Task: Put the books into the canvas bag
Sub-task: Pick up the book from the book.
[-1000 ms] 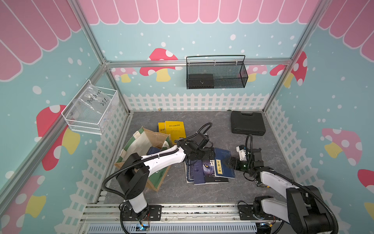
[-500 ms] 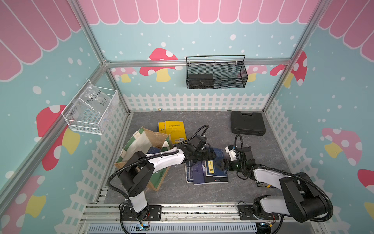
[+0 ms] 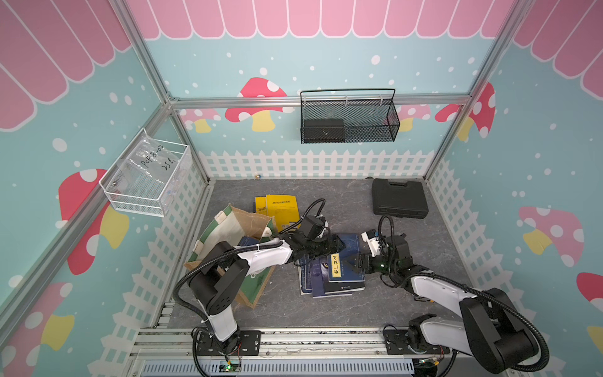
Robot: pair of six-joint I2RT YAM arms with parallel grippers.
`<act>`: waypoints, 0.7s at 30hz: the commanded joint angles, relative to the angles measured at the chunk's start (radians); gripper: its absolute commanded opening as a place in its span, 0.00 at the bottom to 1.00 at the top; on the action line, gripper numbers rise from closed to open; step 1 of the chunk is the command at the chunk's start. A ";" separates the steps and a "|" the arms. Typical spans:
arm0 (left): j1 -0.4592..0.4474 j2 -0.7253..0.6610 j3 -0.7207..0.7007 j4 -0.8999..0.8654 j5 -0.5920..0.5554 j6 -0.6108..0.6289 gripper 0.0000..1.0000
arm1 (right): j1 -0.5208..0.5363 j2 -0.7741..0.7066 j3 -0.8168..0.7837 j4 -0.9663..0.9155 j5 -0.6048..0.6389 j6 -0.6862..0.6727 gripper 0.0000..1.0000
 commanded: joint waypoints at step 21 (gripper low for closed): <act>-0.005 0.058 -0.027 0.189 0.187 -0.069 0.51 | 0.020 -0.198 0.041 -0.084 -0.008 -0.068 0.92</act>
